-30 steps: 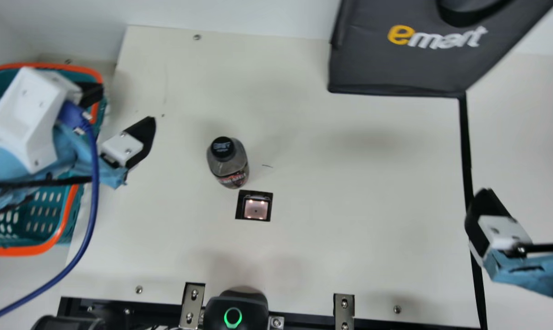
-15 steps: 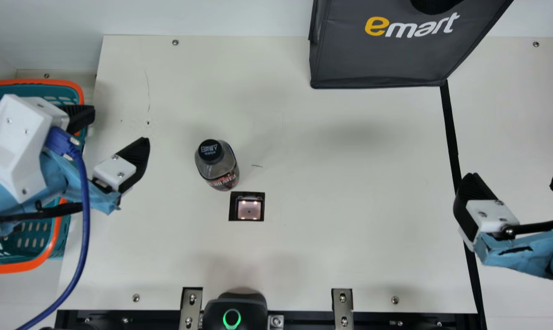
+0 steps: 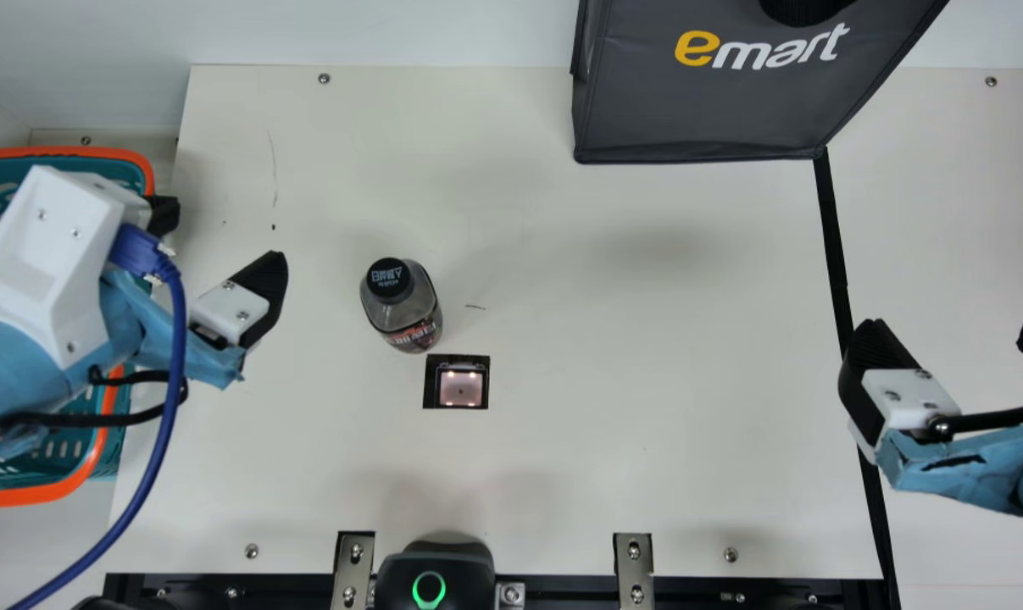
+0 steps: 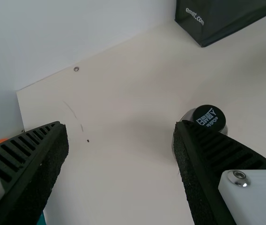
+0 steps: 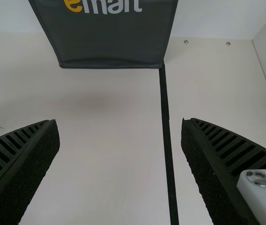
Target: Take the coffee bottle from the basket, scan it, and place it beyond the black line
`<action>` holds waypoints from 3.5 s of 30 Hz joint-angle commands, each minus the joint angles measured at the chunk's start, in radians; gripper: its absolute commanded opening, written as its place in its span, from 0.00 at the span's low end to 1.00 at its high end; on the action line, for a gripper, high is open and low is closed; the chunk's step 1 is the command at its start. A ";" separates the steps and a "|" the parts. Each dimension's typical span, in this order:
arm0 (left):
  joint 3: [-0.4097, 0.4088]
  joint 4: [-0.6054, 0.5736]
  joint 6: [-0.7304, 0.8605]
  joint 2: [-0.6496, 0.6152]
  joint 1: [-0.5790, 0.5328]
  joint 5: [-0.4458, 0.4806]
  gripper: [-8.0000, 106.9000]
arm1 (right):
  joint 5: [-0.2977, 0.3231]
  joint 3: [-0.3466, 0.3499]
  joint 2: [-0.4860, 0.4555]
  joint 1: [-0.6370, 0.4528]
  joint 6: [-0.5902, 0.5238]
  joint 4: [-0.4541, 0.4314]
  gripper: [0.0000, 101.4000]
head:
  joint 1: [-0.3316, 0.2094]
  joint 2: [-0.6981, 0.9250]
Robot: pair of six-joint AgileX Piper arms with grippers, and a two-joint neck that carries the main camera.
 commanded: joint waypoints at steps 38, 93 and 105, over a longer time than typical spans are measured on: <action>-0.146 0.560 -0.848 0.182 -0.559 0.205 0.85 | 0.001 0.000 0.000 0.000 0.000 0.000 0.90 | -0.017 -0.001; -0.187 0.578 -1.037 0.472 -0.545 0.205 0.85 | 0.000 0.000 0.000 0.000 0.000 0.000 0.90 | -0.017 -0.001; -0.189 0.579 -1.090 0.493 -0.562 0.211 0.85 | 0.000 0.000 0.000 0.000 0.000 0.000 0.90 | -0.017 -0.001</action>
